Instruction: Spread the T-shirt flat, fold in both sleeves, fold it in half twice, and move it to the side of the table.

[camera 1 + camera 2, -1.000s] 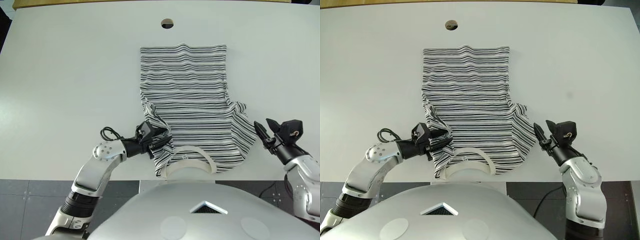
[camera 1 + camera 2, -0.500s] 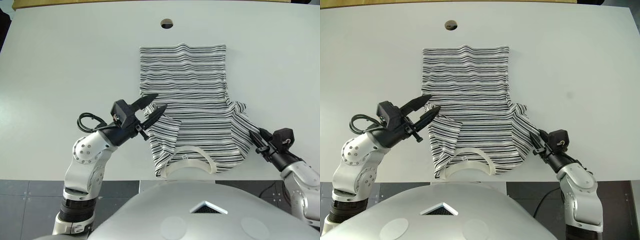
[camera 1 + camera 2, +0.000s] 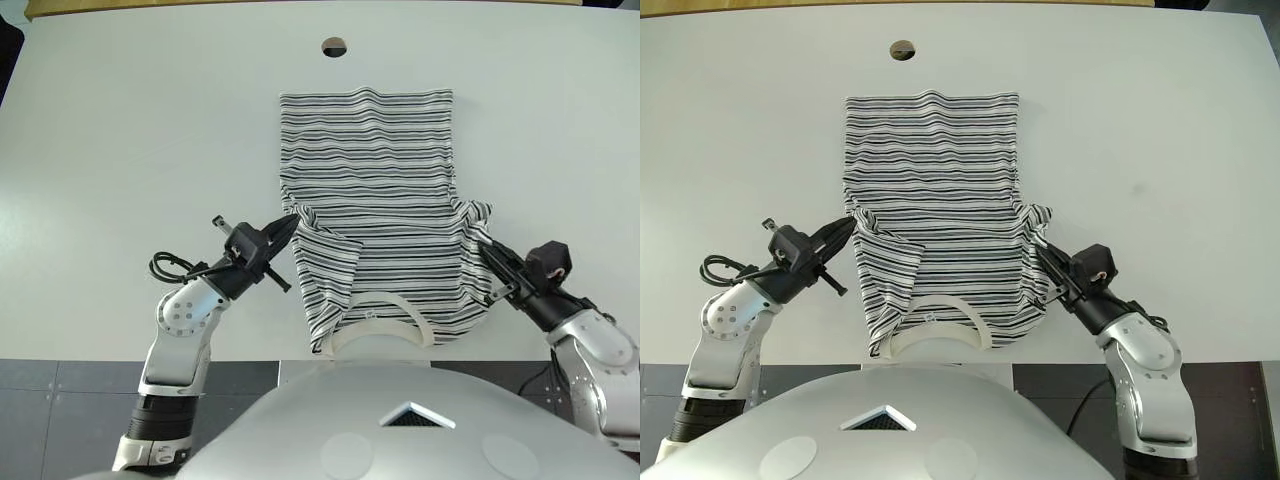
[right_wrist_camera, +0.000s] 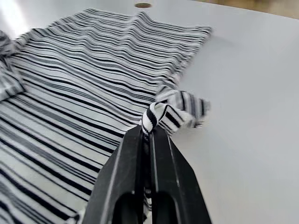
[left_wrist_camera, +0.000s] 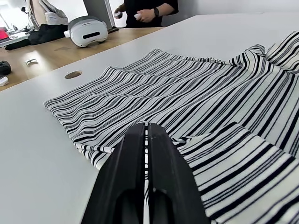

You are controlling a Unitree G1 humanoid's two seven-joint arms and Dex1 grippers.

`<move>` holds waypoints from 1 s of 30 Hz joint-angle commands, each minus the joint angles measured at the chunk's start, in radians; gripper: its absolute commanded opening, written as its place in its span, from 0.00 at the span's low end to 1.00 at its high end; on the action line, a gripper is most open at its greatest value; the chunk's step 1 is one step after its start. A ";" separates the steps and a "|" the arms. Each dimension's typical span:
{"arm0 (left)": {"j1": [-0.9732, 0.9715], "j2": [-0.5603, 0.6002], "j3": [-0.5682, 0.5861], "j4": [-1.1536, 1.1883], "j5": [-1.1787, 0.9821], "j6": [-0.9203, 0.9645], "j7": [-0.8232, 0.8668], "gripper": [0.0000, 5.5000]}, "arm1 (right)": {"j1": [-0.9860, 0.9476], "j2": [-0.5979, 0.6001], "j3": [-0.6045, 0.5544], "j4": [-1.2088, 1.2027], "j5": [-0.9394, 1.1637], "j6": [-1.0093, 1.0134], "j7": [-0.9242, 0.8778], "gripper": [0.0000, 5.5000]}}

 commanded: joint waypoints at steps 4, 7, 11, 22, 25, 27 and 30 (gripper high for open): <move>-0.060 -0.026 -0.005 0.052 0.001 -0.019 0.007 0.02 | -0.076 -0.004 0.171 -0.026 -0.059 0.052 -0.001 0.02; -0.077 -0.025 -0.003 0.075 0.007 -0.023 0.002 0.02 | -0.110 0.009 0.250 -0.035 -0.078 0.078 -0.011 0.02; -0.094 -0.022 0.001 0.091 0.003 -0.025 -0.002 0.02 | -0.148 0.017 0.351 -0.010 -0.130 0.098 -0.028 0.02; -0.100 -0.049 0.017 0.143 -0.033 -0.170 -0.031 0.02 | -0.150 -0.048 0.414 0.001 -0.192 0.093 -0.006 0.33; -0.092 -0.017 0.019 0.175 0.011 -0.303 -0.052 0.02 | -0.147 -0.053 0.352 -0.056 -0.141 0.028 0.012 0.39; -0.094 0.039 0.031 0.218 0.117 -0.394 -0.038 0.07 | -0.145 -0.057 0.262 -0.100 -0.071 -0.019 0.035 0.40; -0.069 0.168 0.068 0.219 0.207 -0.492 -0.074 0.18 | -0.120 -0.110 0.102 -0.125 0.025 -0.179 0.142 0.40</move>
